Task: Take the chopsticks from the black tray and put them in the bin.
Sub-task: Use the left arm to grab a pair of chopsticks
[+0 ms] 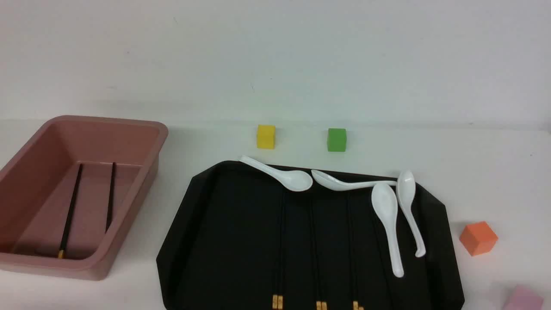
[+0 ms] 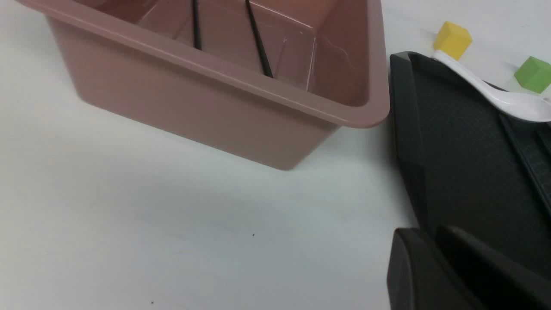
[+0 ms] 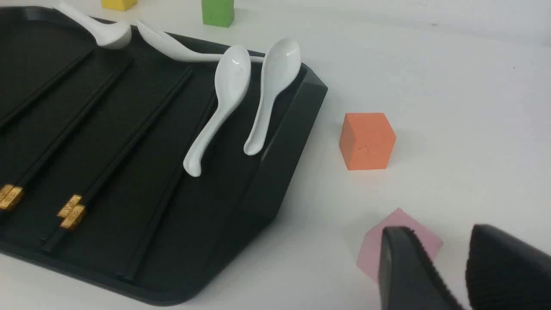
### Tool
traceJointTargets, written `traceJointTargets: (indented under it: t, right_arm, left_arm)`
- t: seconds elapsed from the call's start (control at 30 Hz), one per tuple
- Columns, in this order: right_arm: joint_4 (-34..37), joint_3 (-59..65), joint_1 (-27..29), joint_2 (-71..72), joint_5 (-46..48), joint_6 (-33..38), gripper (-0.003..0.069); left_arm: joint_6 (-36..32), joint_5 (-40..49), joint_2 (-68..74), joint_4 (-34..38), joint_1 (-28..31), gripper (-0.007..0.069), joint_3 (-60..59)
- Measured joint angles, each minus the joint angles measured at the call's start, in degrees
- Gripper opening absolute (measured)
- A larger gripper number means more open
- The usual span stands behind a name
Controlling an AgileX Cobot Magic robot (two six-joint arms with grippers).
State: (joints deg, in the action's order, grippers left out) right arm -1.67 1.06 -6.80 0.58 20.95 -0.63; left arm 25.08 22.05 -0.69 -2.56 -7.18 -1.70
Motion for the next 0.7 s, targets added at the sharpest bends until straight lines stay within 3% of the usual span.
traceJointTargets:
  t: [0.7]
  right_arm:
    - [0.0, 0.0, 0.0, 0.0, 0.0, 0.0, 0.0240]
  left_arm:
    - [0.0, 0.0, 0.0, 0.0, 0.0, 0.0092, 0.0]
